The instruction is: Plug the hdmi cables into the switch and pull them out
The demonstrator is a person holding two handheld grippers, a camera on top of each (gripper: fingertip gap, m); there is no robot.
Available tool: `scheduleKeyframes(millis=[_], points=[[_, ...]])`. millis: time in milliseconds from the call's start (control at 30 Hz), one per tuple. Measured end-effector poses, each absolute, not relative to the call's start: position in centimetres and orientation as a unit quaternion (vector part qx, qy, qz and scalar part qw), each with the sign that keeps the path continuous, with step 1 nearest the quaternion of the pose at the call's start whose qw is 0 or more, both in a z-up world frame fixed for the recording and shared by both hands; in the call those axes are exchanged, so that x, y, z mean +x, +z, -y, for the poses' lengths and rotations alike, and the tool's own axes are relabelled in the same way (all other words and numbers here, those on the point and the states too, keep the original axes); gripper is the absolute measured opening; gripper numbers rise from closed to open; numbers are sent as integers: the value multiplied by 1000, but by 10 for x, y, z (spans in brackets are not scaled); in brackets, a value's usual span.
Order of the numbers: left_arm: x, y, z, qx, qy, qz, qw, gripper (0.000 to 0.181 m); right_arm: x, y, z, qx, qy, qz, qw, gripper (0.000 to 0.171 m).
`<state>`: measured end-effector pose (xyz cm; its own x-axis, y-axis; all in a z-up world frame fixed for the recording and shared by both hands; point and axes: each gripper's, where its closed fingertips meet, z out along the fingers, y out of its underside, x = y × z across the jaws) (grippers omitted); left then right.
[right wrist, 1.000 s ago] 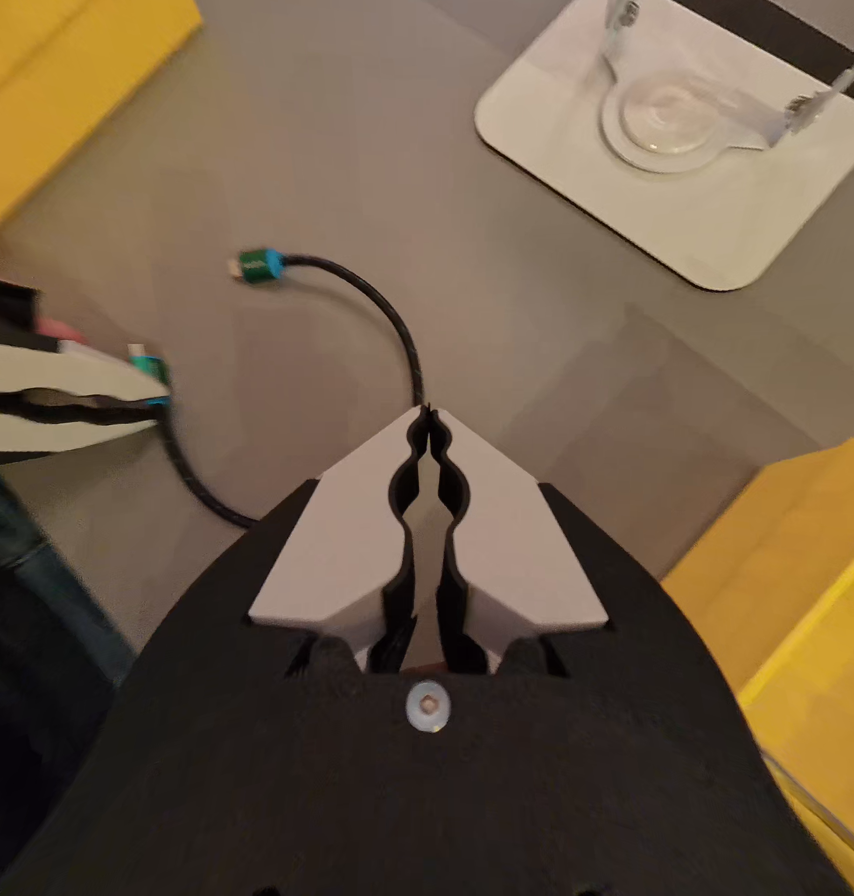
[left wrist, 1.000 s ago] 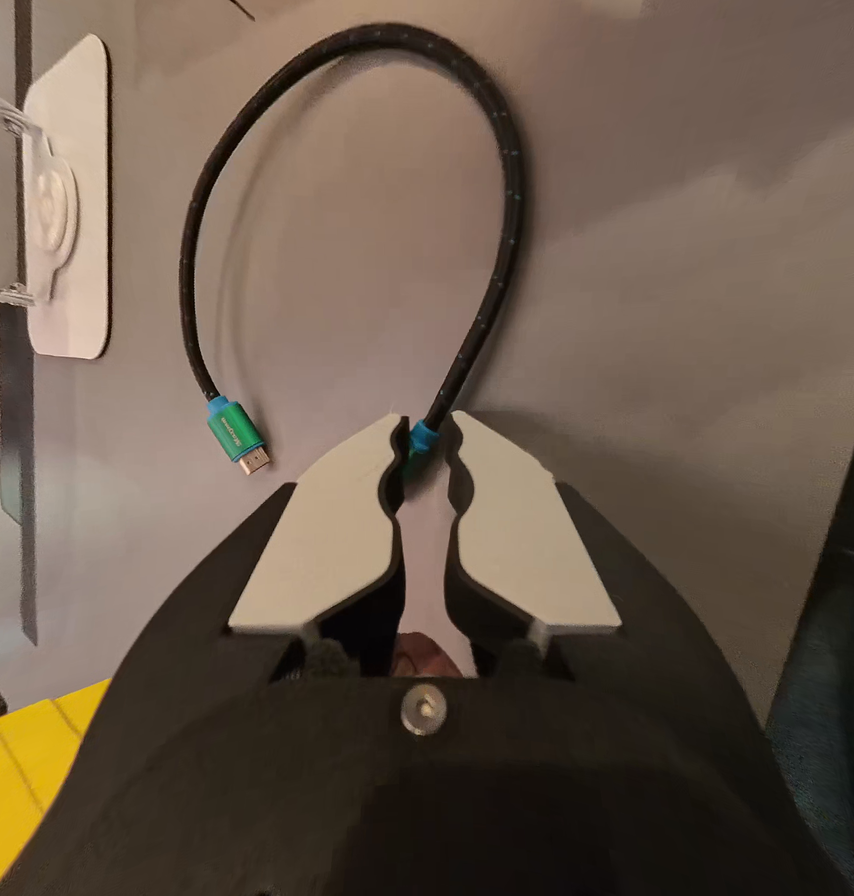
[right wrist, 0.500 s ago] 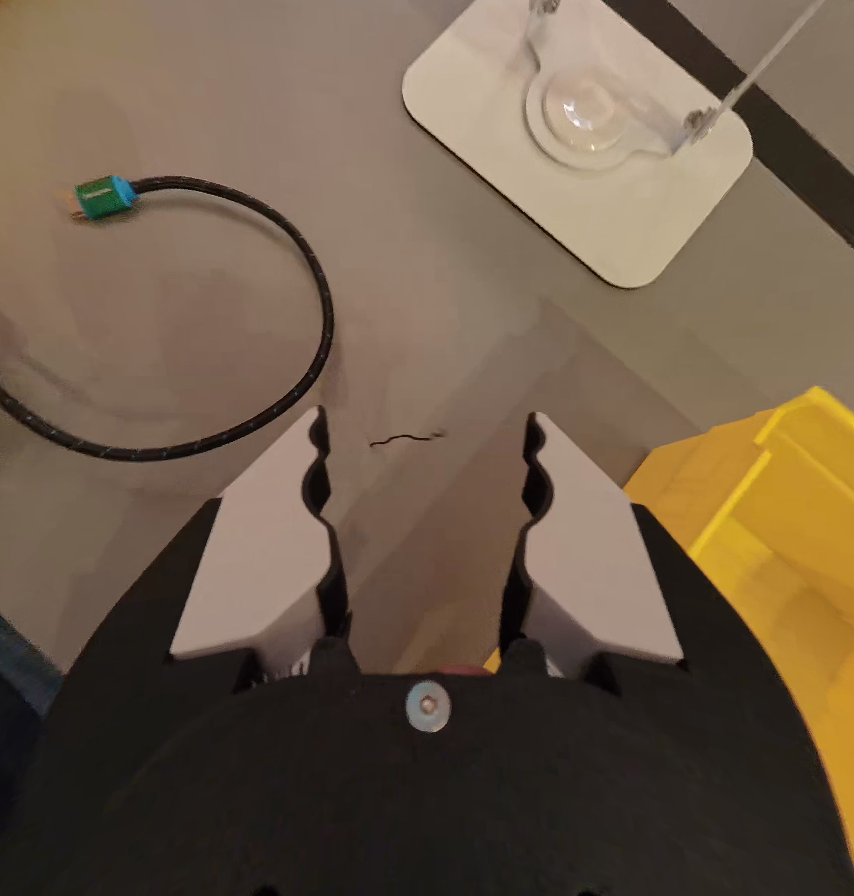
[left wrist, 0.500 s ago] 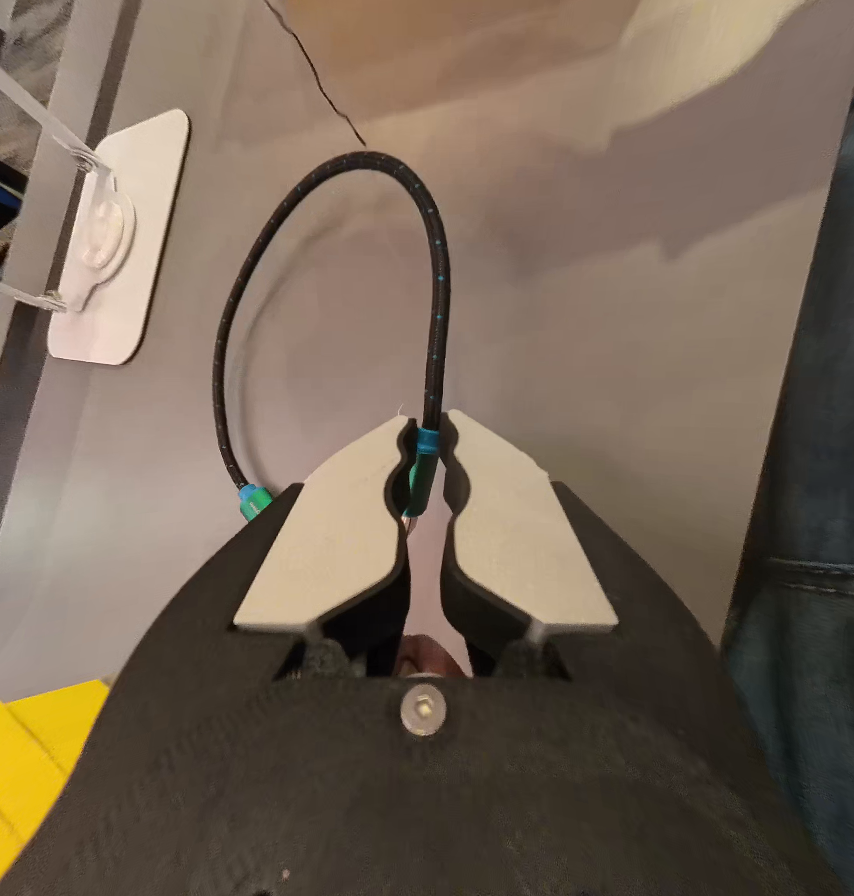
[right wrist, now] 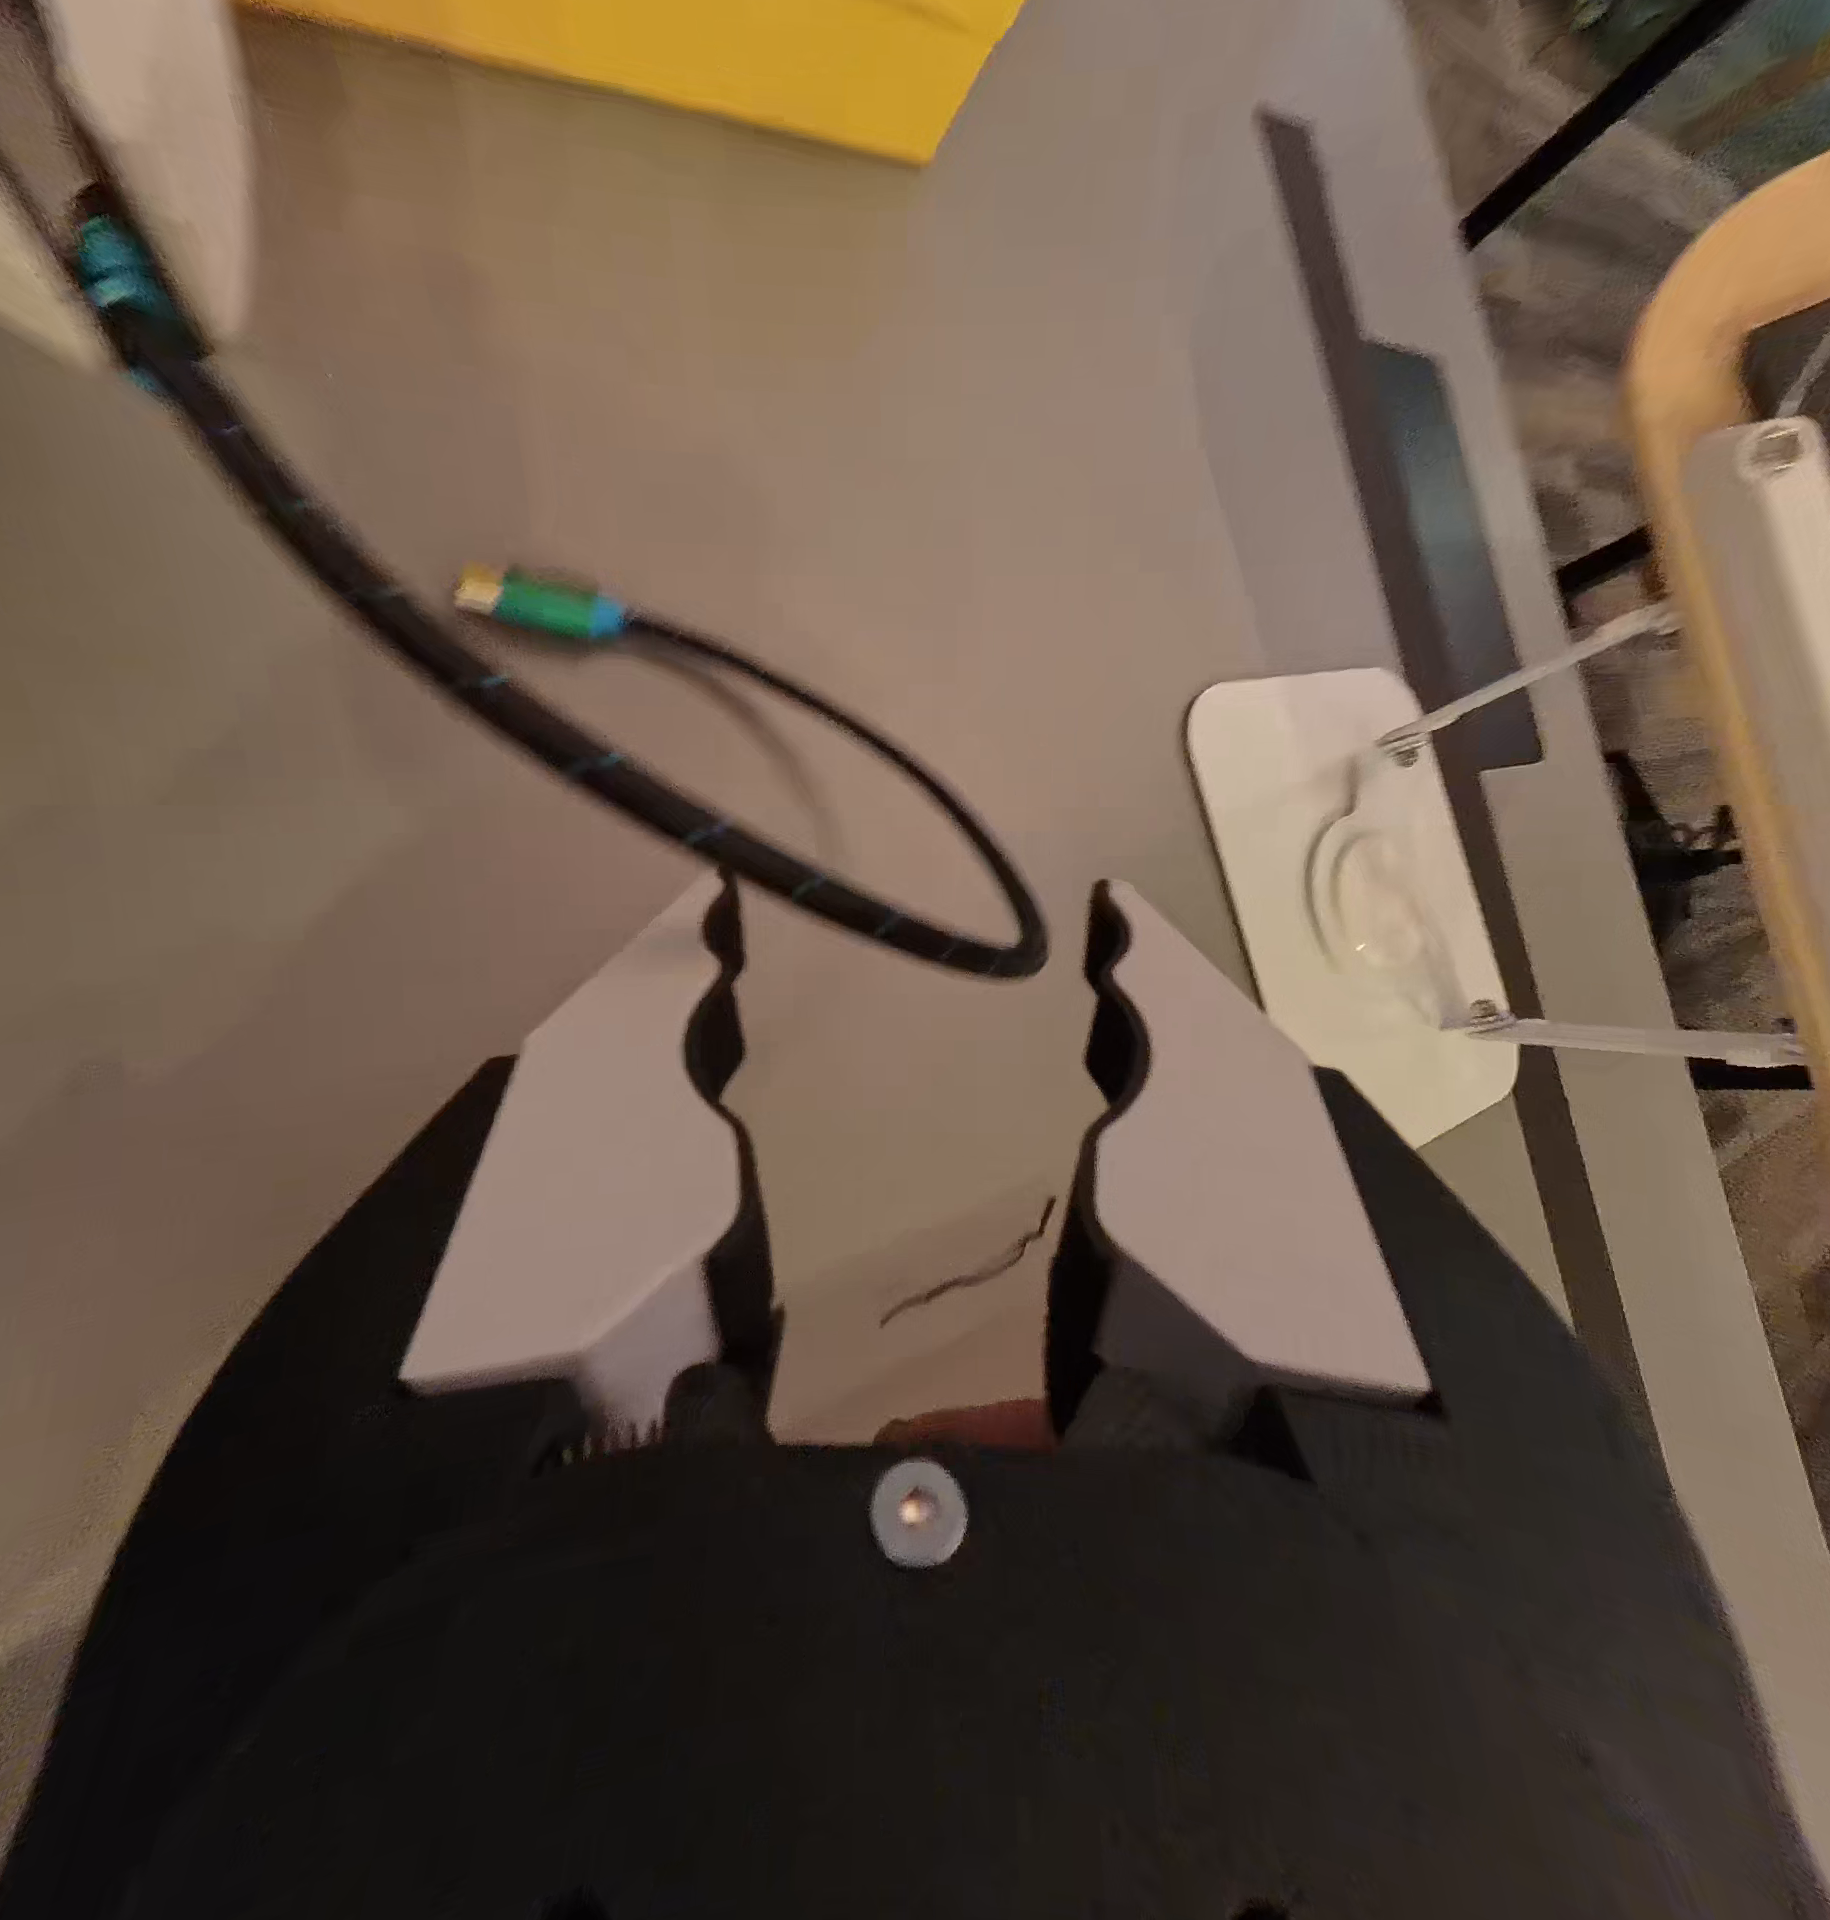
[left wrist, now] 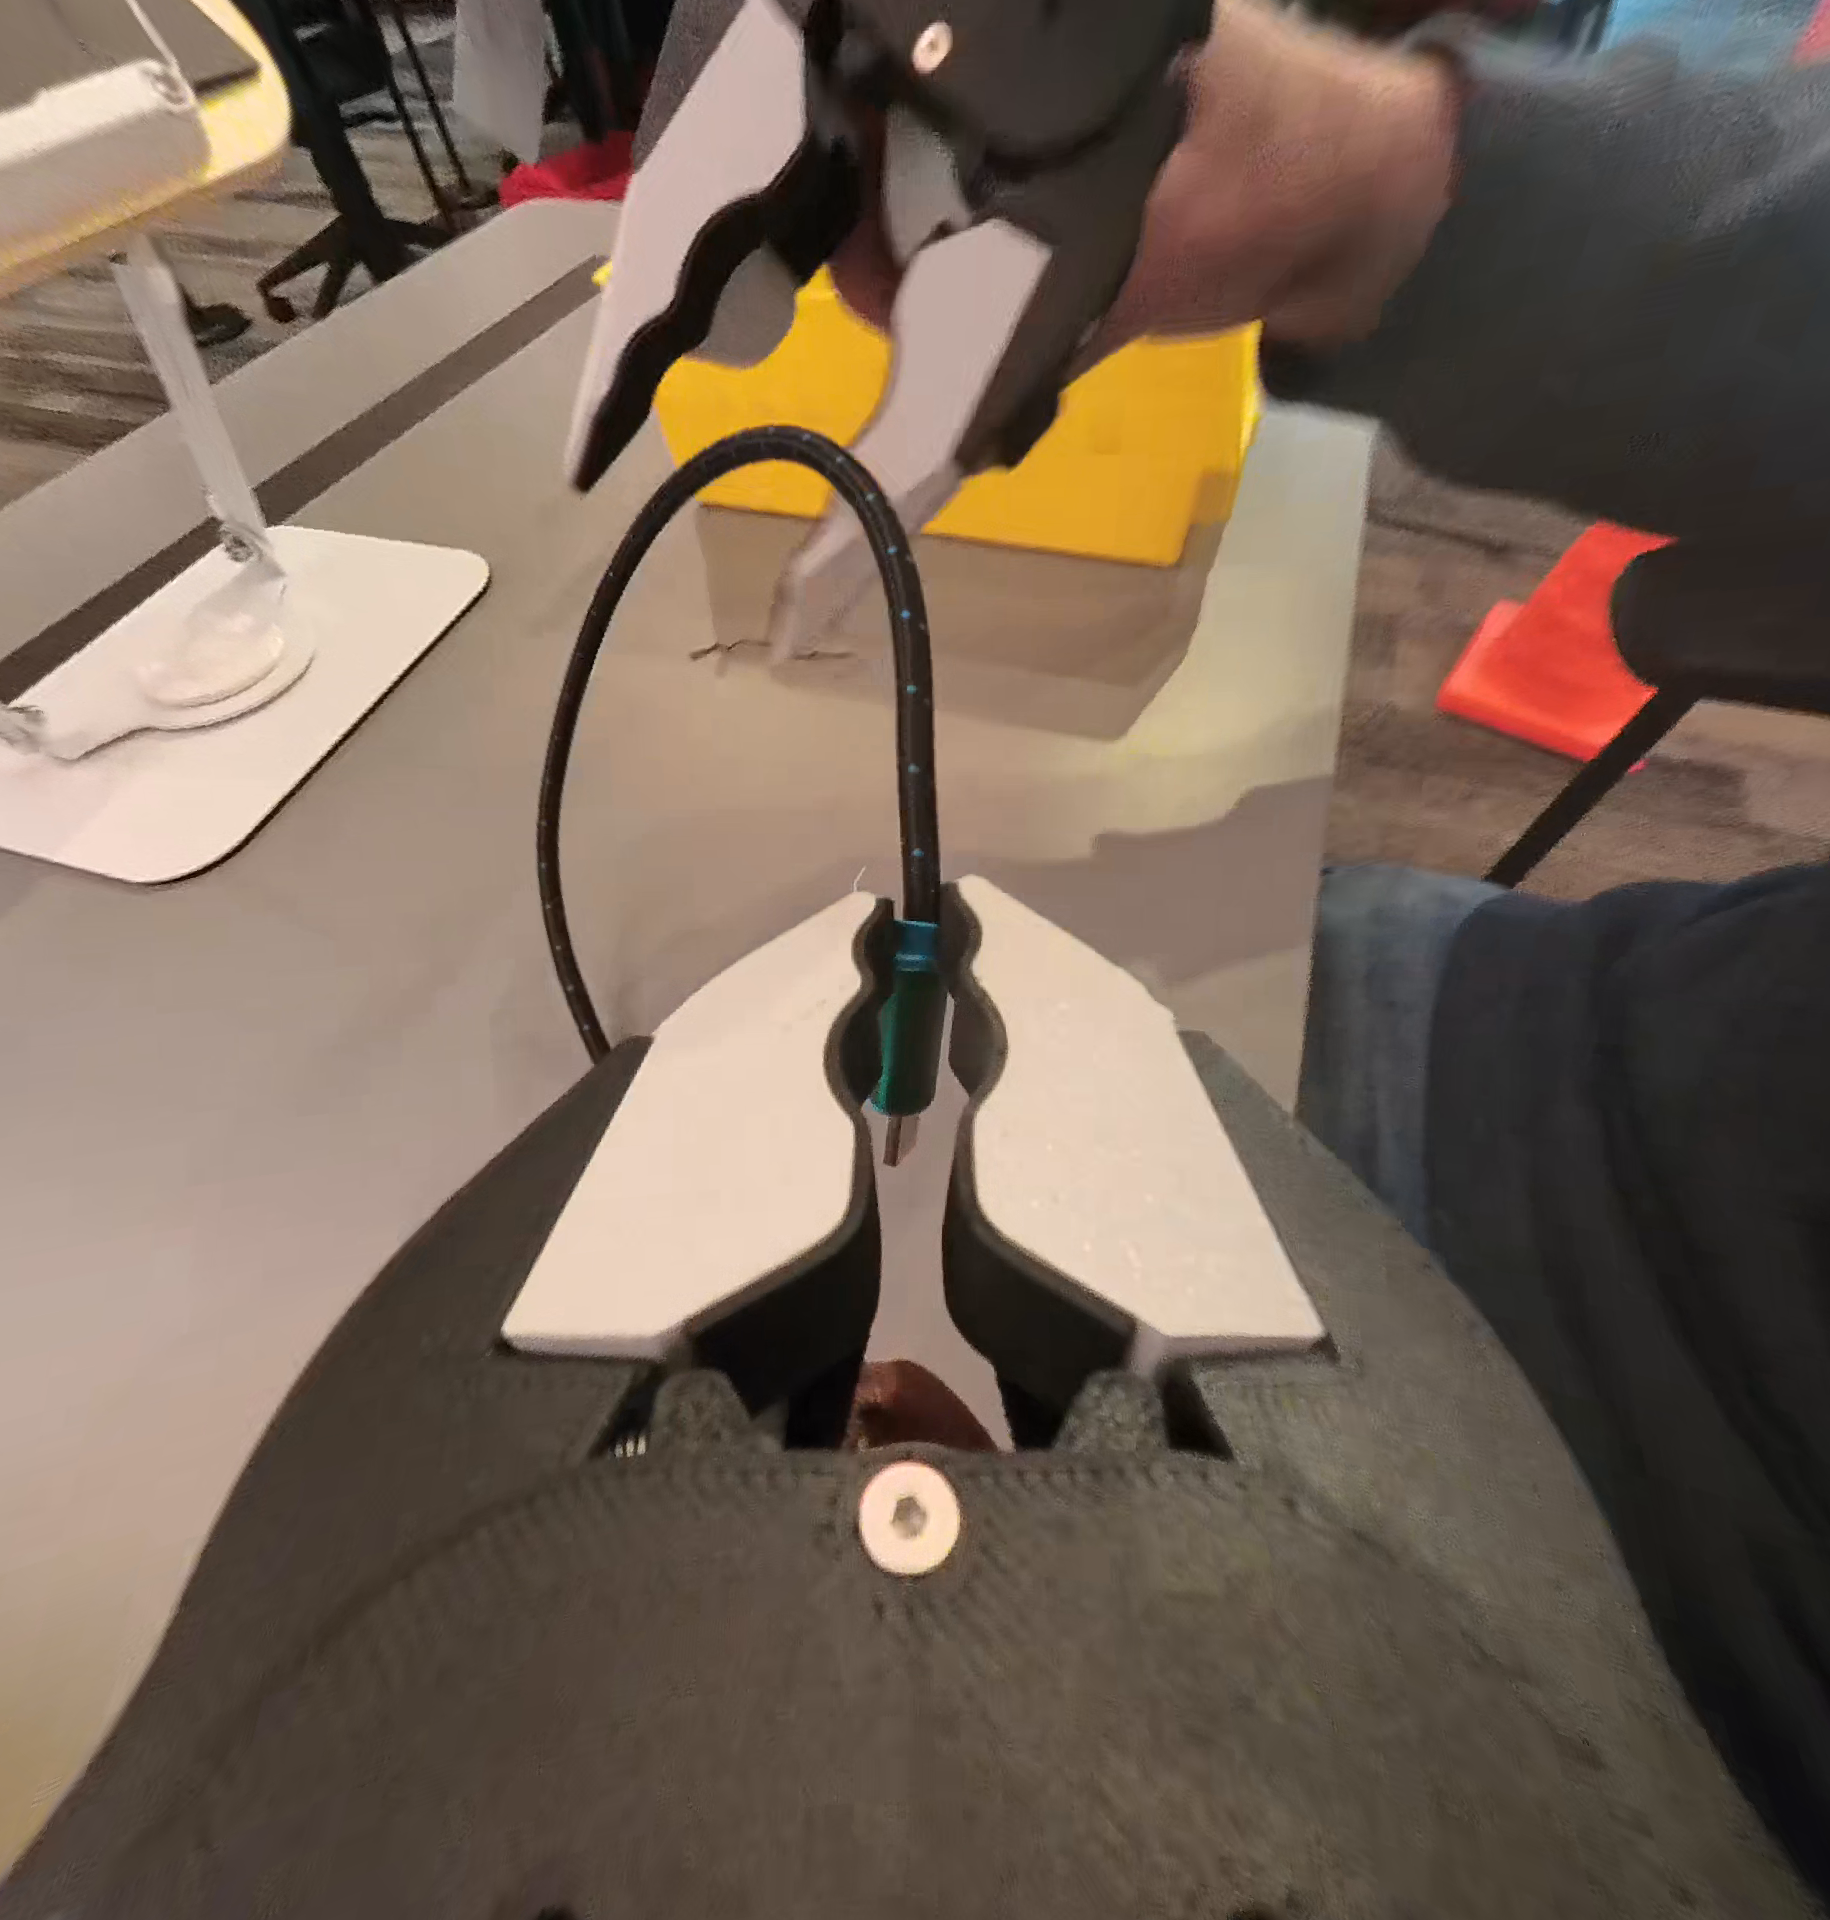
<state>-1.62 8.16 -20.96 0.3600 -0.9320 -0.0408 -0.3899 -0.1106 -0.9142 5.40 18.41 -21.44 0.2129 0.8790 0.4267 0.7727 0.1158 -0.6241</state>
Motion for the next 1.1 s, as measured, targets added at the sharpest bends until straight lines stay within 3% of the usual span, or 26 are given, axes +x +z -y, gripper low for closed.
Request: scheduleKeyframes(millis=[67, 100, 200, 233, 333, 533, 700, 900, 1100], points=[[-16, -203, -75, -674, -328, -481, 456, 7, 45, -209, -188, -654, 76, 619, 427, 46], [-16, -200, -73, -670, -343, -477, 454, 7, 41, -206, -188, -645, 78, 625, 432, 20], [-19, -191, -69, -661, -379, -469, 448, 7, 36, -200, -184, -627, 54, 654, 420, 0], [-21, -191, -69, -663, -380, -472, 440, 7, 33, -192, -183, -616, 40, 659, 430, 0], [-32, -177, -68, -662, -396, -476, 422, 60, 26, -171, -177, -587, 16, 676, 446, 0], [-45, -106, -76, -607, -519, -413, 439, 98, 2, -133, -145, -489, -4, 726, 483, 0], [-4, -107, -70, -584, -544, -446, 406, 131, -25, -121, -112, -417, -19, 763, 494, 0], [27, -123, -36, -527, -601, -507, 323, 136, -42, -113, -85, -373, -14, 780, 502, 0], [43, -123, -25, -484, -614, -518, 347, 127, -47, -118, -76, -378, 31, 777, 503, 0]])
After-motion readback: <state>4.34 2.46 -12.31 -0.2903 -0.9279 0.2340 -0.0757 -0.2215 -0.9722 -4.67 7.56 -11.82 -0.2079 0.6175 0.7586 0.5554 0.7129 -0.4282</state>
